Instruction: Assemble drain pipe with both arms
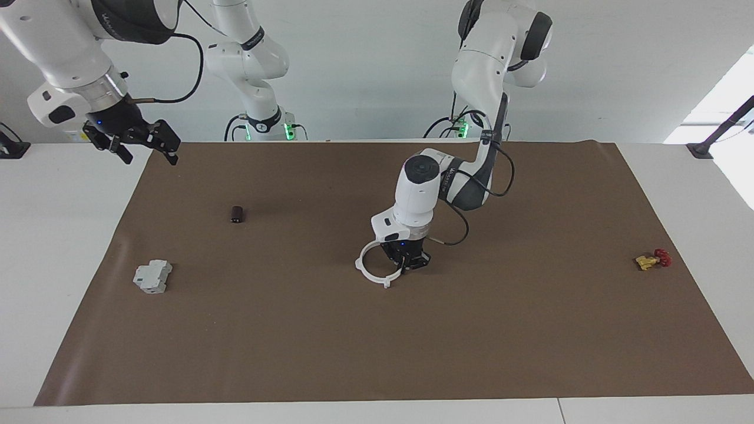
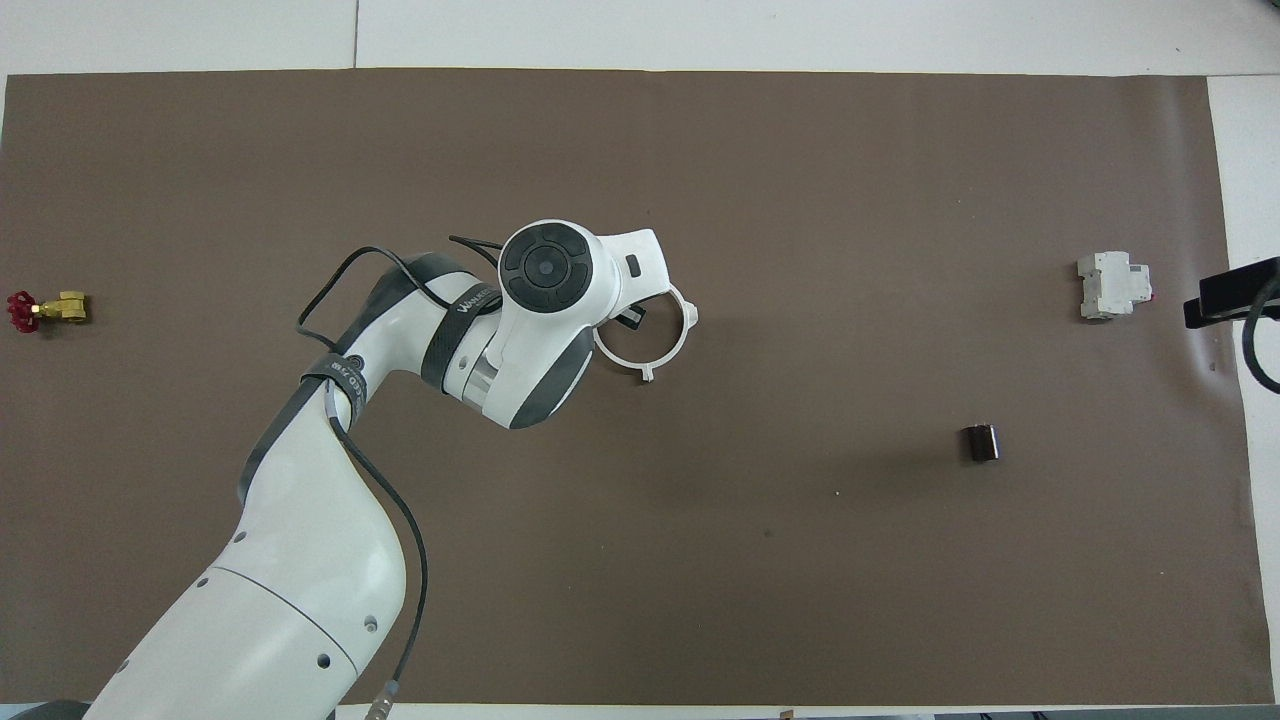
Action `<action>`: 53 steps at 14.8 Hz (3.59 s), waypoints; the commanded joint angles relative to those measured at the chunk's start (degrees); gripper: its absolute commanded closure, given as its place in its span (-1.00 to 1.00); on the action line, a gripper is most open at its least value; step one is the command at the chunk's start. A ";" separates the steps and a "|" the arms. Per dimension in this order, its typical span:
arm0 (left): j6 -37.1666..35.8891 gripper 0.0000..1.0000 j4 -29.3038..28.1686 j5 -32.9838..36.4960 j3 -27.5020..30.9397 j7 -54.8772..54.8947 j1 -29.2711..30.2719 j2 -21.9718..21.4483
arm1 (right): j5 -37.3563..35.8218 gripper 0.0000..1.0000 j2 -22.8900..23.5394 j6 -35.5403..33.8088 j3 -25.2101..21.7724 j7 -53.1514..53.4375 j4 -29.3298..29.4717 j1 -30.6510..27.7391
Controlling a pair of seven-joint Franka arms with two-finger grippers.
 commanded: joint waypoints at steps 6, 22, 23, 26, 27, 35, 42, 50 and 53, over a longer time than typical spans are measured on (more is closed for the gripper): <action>0.18 -1.00 -1.27 -0.66 0.61 0.13 0.28 -2.27 | 0.52 -1.00 0.30 0.97 0.18 -1.29 0.35 -0.75; -22.15 -1.00 -16.04 -0.83 0.96 0.56 32.09 -28.46 | 0.52 -1.00 0.30 0.70 0.26 -1.21 0.35 -0.57; -22.85 -1.00 -15.78 -1.09 0.88 0.56 33.58 -29.60 | 0.52 -1.00 0.30 0.88 0.26 -1.29 0.43 -0.57; -26.62 -1.00 -12.45 -3.02 1.31 0.65 36.13 -31.63 | 0.52 -1.00 0.21 0.97 0.35 -1.21 0.43 -0.49; -28.29 -1.00 -10.78 -3.46 1.40 0.83 36.49 -31.63 | 0.52 -1.00 0.21 0.88 0.35 -1.21 0.43 -0.49; -42.43 -1.00 4.60 -3.38 1.49 3.73 37.37 -30.93 | 0.43 -1.00 0.39 0.35 0.35 -1.30 1.84 -0.40; -51.15 -1.00 7.70 -3.12 1.31 5.74 37.20 -32.67 | 0.52 -1.00 0.39 0.26 0.35 -1.38 1.84 -0.66; -49.40 -1.00 4.88 -3.12 1.31 5.58 36.93 -33.74 | 0.52 -1.00 0.30 -0.88 0.35 -1.47 2.02 -0.49; -49.66 -1.00 4.79 -3.03 1.31 5.49 36.76 -33.83 | 0.52 -1.00 0.21 -0.61 0.35 -1.47 1.84 -0.57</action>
